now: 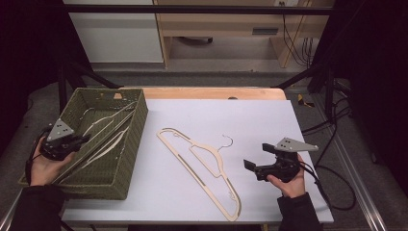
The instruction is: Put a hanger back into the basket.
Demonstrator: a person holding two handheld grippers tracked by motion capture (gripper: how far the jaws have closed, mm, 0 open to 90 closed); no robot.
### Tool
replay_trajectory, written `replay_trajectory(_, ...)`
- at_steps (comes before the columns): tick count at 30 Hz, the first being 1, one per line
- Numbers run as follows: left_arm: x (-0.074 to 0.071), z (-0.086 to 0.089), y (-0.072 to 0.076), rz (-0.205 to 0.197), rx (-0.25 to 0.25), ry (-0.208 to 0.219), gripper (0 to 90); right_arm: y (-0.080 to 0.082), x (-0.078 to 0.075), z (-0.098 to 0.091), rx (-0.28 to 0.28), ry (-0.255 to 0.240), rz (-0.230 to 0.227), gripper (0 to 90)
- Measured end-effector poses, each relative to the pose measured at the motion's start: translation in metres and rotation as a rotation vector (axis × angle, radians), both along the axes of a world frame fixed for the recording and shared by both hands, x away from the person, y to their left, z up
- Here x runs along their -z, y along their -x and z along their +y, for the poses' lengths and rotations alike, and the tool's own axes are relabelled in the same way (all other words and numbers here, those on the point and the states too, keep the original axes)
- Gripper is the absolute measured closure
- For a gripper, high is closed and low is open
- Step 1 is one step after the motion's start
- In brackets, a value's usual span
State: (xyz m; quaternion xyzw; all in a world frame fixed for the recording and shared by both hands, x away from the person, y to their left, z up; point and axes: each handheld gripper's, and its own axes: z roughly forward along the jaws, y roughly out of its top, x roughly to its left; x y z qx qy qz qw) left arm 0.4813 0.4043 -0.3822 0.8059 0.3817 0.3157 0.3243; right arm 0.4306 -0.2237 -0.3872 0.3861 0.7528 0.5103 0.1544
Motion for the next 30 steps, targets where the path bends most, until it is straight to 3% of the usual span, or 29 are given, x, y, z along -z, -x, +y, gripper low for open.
replay_trajectory(9, 0.008, -0.001, -0.003, 0.102, 0.04, -0.03, 82.1, 0.0, 0.001, 0.001, -0.009, 0.006, -0.002, 5.5)
replay_trajectory(14, 0.012, -0.004, -0.005, 0.181, 0.069, 0.005, 78.4, 0.0, 0.0, 0.002, -0.005, -0.001, -0.002, 5.6)
replay_trajectory(23, 0.013, -0.009, -0.005, 0.225, 0.094, 0.017, 60.9, 0.0, 0.001, 0.003, -0.012, 0.0, -0.002, 6.2)
replay_trajectory(30, 0.013, -0.013, -0.003, 0.212, 0.101, 0.029, 49.2, 0.0, 0.001, 0.005, -0.027, 0.002, 0.0, 6.5)
